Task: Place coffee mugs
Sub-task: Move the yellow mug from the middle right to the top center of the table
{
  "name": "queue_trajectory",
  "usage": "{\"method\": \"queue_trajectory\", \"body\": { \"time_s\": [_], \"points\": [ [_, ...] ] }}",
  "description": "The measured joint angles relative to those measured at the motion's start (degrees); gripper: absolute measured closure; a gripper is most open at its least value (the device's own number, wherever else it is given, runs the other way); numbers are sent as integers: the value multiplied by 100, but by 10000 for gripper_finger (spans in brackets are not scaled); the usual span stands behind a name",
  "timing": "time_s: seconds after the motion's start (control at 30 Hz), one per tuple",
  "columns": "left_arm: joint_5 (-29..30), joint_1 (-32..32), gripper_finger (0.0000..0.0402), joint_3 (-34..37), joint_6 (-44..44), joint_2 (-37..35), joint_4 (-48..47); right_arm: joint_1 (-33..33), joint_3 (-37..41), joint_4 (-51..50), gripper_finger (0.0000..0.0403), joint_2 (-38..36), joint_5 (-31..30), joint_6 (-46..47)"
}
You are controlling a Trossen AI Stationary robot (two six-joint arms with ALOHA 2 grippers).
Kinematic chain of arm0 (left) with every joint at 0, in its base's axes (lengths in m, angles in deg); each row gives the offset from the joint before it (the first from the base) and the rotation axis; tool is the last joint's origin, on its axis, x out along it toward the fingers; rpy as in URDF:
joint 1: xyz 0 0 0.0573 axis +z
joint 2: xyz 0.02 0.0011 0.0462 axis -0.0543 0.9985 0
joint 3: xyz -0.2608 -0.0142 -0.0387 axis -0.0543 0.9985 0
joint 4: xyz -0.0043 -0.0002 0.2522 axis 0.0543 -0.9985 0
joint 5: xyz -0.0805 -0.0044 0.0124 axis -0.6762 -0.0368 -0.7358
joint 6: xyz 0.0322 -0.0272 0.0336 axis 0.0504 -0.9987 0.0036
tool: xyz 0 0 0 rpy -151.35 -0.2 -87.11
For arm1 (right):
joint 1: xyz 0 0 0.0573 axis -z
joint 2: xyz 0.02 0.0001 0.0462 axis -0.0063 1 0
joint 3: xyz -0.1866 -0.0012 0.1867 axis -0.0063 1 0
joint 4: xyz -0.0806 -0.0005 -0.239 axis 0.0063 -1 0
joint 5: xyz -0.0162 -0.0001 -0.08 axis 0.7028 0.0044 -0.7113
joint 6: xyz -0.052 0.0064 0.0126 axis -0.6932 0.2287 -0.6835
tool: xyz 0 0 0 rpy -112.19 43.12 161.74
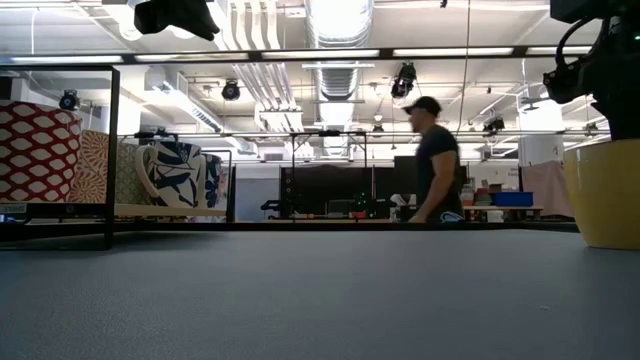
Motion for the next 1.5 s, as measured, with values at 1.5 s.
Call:
{"method": "queue_trajectory", "body": {
  "time_s": [1.5],
  "points": [
    [-50, -1, 331, 2, 538, -857, -727, 1361, -4184, 2442, 390, 4498, -570, -941]
  ]
}}
